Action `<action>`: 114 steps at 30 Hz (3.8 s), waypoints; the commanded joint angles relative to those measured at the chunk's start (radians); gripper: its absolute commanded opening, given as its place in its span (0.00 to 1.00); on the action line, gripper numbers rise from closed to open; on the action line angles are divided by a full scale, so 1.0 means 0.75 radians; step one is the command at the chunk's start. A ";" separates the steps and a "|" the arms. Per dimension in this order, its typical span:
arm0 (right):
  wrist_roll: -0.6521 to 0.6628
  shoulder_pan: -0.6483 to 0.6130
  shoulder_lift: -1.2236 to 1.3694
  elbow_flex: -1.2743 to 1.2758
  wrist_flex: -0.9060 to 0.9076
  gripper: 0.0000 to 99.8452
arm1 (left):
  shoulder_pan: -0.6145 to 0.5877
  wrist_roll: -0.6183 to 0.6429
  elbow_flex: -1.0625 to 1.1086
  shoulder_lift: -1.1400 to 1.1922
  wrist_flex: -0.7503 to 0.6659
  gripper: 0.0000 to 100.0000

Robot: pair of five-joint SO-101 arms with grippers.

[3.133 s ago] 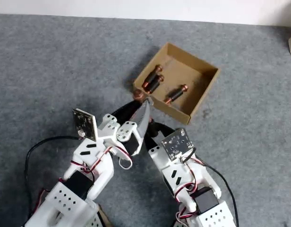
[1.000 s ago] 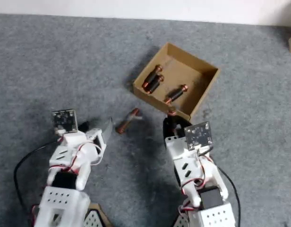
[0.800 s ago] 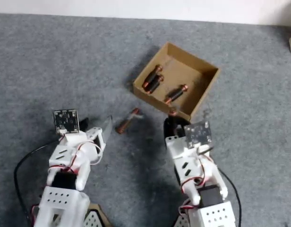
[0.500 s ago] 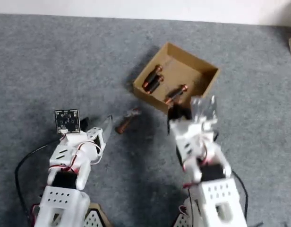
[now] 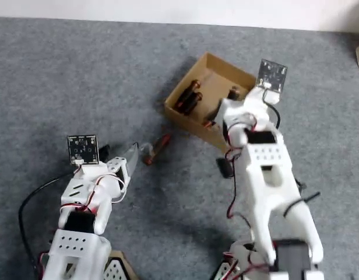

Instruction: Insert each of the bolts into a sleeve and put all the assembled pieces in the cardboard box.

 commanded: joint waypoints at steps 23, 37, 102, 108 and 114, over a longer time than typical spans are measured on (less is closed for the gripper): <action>-0.039 0.028 -0.431 0.167 0.339 0.12 | 0.171 -0.012 -0.144 0.009 0.354 0.25; -0.039 0.314 -1.411 0.893 0.253 0.12 | 0.197 -0.321 -0.455 0.013 0.581 0.25; 0.254 0.224 -1.988 1.503 0.013 0.12 | 0.202 -0.612 -1.562 2.022 0.581 0.03; 0.254 0.224 -1.988 1.503 0.015 0.12 | 0.210 -0.610 -1.566 2.020 0.728 0.01; 0.254 0.224 -1.988 1.503 0.015 0.12 | 0.146 -0.282 -1.713 1.922 0.837 0.00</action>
